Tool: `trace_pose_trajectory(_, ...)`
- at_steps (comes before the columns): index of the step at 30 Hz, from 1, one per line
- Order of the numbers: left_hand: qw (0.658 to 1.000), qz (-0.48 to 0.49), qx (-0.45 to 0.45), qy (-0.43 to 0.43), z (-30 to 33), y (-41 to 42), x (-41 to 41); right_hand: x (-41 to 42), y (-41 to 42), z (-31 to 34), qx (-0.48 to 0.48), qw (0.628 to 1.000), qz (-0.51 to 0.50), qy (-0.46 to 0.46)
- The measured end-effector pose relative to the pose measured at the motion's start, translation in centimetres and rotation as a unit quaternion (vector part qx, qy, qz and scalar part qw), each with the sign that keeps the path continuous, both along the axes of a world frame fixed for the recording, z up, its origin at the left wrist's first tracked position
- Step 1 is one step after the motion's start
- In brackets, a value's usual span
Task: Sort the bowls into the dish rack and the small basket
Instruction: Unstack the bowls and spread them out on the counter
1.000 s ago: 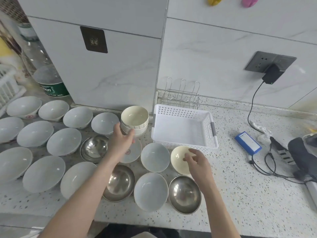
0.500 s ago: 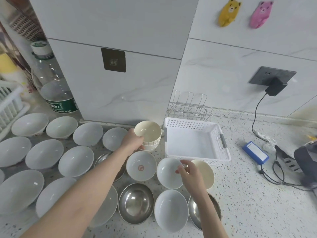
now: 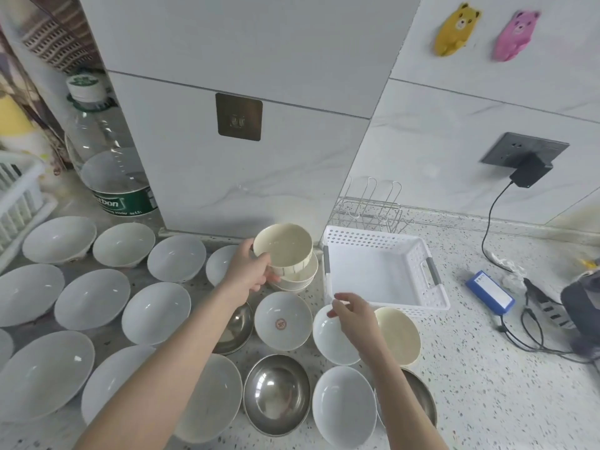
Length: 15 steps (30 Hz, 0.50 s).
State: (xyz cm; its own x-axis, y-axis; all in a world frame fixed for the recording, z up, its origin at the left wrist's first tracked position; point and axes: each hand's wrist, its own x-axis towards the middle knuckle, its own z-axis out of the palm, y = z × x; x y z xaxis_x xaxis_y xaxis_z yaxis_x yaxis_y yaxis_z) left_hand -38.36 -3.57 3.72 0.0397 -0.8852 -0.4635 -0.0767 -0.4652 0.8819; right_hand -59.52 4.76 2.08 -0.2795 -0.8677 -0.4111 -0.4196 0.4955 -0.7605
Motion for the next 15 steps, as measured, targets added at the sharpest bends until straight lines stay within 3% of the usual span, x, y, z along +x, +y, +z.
trace_pose_trajectory(10,0.981,0.096,0.023,0.166,0.1,3.0,7.3,5.4,-6.9,-0.4,0.058,0.998,-0.004,-0.013)
trace_pose_trajectory(15,0.979,0.104,0.035,0.170,-0.1,4.6,9.3,6.2,-8.2,-1.2,0.082,0.997,-0.010,-0.005)
